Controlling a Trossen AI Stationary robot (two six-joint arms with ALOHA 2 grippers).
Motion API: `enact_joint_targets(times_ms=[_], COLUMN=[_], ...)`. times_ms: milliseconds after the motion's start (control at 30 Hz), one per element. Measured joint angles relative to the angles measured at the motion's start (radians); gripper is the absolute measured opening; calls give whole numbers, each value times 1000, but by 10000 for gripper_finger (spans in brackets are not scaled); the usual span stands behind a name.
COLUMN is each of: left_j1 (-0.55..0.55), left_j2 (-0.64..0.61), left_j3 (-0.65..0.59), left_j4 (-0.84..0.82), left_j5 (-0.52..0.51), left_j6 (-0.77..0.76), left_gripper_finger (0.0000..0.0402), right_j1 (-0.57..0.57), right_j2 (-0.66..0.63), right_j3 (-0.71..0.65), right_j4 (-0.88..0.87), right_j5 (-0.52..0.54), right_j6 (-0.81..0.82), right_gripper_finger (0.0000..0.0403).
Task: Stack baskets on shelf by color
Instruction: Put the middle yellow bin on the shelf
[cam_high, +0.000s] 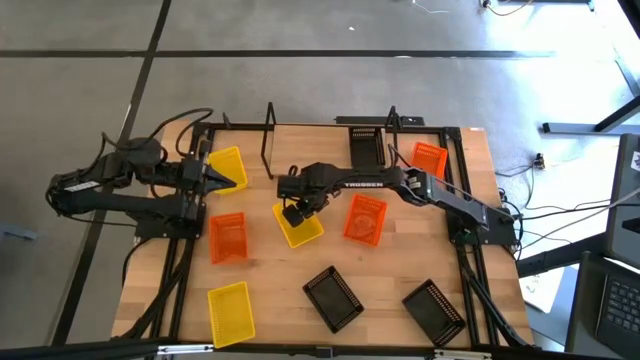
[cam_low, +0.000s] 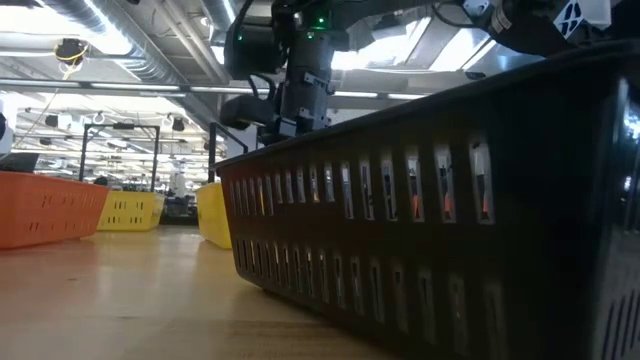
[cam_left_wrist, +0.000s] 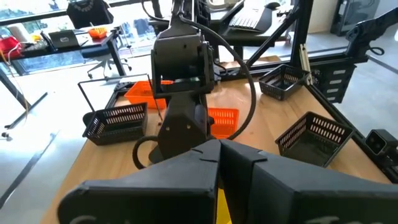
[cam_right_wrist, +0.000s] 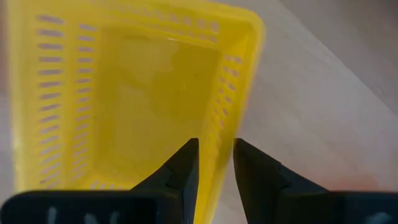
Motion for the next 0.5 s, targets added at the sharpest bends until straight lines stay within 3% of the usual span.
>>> enact_joint_targets(times_ms=[167, 367, 500], left_j1=[0, 0, 0], left_j2=[0, 0, 0], left_j3=[0, 0, 0], left_j4=[0, 0, 0], left_j5=[0, -1, -1], left_j6=[0, 0, 0], left_gripper_finger=[0, 0, 0], right_j1=[-6, -16, -27], right_j2=[5, 6, 6], right_j3=[-22, -21, -21], right_j4=[27, 36, 37], right_j5=[-5, -4, -4], right_j6=[-19, -25, -43], right_gripper_finger=[90, 16, 11])
